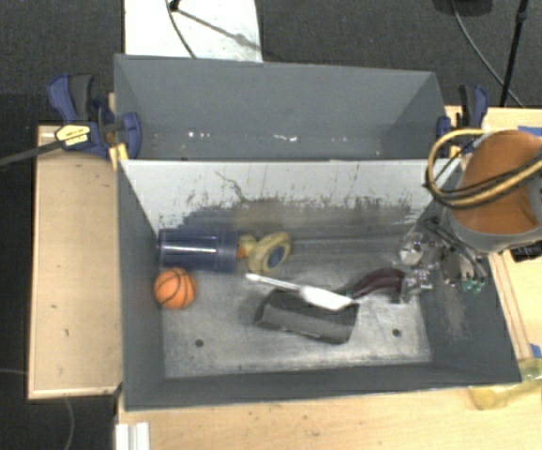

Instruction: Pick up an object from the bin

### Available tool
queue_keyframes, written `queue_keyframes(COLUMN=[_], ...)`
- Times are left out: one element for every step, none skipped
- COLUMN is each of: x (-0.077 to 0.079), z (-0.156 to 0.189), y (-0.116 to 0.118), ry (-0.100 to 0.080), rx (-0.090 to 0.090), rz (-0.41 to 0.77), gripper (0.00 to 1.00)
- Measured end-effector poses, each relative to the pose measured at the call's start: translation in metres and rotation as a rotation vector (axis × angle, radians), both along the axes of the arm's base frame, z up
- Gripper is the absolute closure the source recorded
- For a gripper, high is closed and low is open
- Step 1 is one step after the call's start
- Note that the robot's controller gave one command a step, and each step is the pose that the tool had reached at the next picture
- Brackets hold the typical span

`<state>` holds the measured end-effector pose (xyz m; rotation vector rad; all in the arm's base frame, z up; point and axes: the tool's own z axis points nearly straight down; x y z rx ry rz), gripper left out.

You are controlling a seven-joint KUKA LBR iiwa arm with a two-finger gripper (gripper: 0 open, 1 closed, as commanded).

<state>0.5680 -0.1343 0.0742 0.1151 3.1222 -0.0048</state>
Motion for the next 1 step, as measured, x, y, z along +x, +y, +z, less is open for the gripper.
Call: queue_keyframes(x=[0.0128], z=[0.1426], y=[-0.0023], ry=[0.012], rx=[0.002], rz=[0.077], gripper=[1.0])
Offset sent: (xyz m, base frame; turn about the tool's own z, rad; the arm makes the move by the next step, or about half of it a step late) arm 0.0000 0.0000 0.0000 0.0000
